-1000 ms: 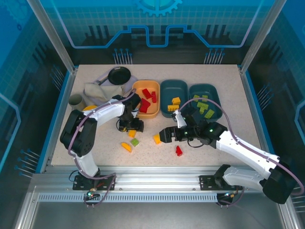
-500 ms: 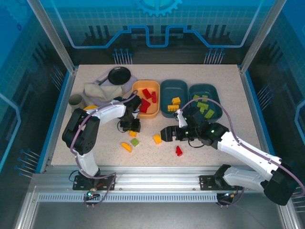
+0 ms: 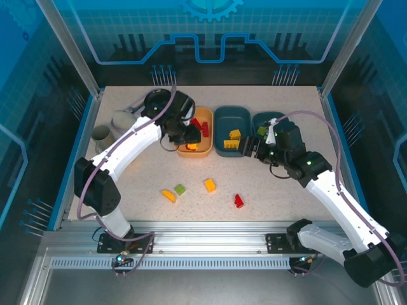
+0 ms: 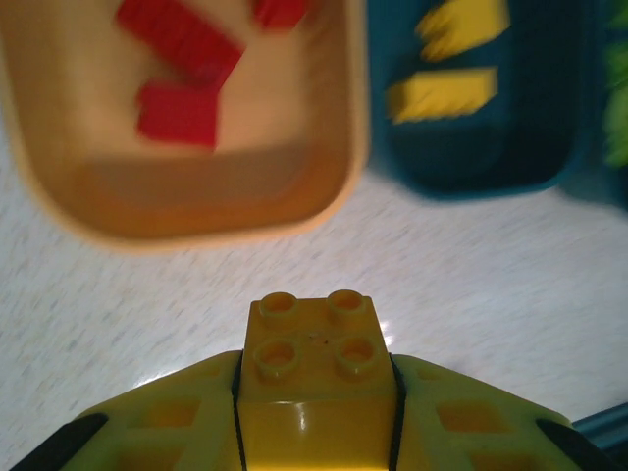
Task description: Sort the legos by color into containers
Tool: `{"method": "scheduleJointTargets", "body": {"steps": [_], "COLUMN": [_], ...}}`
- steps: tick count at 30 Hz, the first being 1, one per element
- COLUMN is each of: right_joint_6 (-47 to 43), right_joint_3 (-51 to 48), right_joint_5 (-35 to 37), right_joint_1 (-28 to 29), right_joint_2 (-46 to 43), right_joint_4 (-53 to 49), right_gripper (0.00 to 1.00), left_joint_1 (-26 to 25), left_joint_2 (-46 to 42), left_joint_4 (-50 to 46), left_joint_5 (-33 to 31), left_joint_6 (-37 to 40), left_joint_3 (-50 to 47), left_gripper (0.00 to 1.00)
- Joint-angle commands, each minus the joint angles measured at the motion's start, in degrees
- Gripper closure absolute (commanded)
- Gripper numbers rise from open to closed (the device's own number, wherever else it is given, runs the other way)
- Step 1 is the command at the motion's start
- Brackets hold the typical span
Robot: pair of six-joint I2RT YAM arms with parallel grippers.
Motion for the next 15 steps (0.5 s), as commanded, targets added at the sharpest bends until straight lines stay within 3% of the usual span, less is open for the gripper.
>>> {"method": "scheduleJointTargets", "body": {"steps": [1,10,15], "right_joint_6": [3.7,5.5,5.1], "right_joint_3": [2.3,8.5,7.3], "right_joint_5": [-0.2,-2.3,-3.8], "right_joint_1": [-3.3,-6.6,-8.0], "right_joint_2": [2.8,10.5,9.8], "right_joint_4": [2.8,2.3,1.1], "right_gripper": [0.15,0.15,0.15], "left_joint_1": [-0.7,-3.0,-3.3], "left_joint_2": [8.9,34.3,41.4], "left_joint_4": [-1.5,-3.7,-0.6], "left_joint_5": [2.8,-3.7,-5.6], "left_joint_6": [-3.1,-5.0,-6.3], "left_joint_3": [9.5,41.4,46.6], "left_gripper": [0.67,0.65,0.65]}}
